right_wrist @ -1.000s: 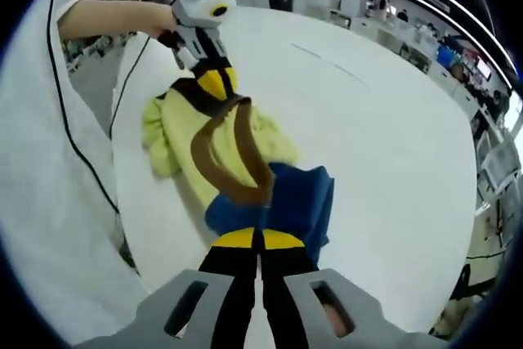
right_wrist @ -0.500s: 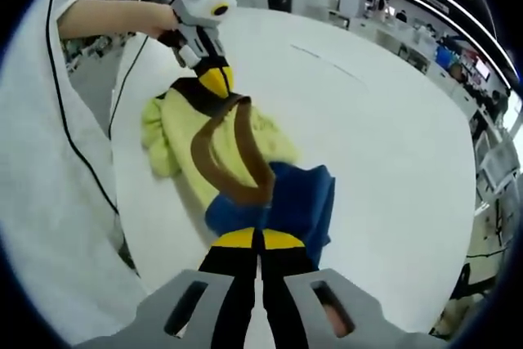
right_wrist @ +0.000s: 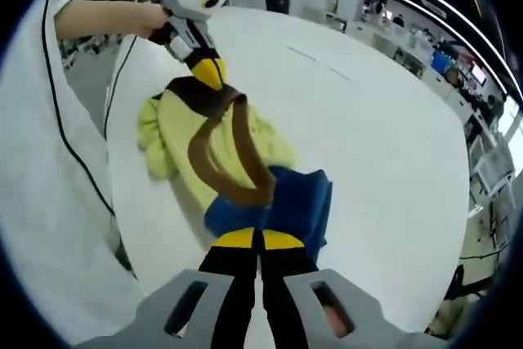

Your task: Fold the garment on the visible template until the final outline fits inside the template.

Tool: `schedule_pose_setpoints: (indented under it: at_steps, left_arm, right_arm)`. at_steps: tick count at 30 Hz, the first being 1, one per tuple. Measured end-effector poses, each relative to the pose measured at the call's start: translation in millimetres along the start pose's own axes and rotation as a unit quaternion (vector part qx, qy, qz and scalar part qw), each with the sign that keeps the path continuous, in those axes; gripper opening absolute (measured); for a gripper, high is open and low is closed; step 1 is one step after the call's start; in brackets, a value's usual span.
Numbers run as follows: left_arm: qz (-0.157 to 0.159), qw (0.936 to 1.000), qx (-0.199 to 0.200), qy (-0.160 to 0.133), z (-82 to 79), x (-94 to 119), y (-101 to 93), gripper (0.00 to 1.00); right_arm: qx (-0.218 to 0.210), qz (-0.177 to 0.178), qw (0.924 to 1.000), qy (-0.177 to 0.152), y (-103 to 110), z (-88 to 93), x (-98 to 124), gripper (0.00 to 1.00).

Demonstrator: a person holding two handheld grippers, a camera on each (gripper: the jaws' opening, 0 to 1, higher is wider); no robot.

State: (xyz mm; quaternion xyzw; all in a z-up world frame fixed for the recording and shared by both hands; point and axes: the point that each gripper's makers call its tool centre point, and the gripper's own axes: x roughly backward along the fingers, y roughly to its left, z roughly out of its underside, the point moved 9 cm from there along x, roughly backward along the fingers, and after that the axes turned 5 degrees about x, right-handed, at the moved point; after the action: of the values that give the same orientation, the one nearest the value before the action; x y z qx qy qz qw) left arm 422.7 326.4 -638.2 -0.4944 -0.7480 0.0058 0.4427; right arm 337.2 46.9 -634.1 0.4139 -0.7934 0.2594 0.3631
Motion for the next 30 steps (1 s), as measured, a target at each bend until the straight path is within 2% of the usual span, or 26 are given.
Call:
schedule_pose_setpoints:
  at_steps: [6, 14, 19, 30]
  left_arm:
    - [-0.002, 0.9997, -0.020, -0.014, -0.2, 13.4, -14.8, 0.00]
    - [-0.010, 0.9977, -0.066, -0.013, 8.0, 26.3, -37.7, 0.00]
    - [-0.019, 0.9970, -0.073, -0.017, 11.0, 30.5, -44.0, 0.00]
    - [-0.061, 0.9906, -0.122, -0.012, 18.2, 34.2, -51.9, 0.00]
  right_arm:
    - [0.001, 0.009, 0.9999, -0.006, 1.3, -2.7, 1.3, 0.01]
    - [0.008, 0.009, 0.9999, -0.007, 8.0, -3.6, 1.8, 0.01]
    - [0.010, 0.009, 0.9999, -0.011, 11.7, -4.0, 3.8, 0.01]
    - [0.017, 0.011, 0.9996, -0.019, 22.9, -4.5, 10.5, 0.01]
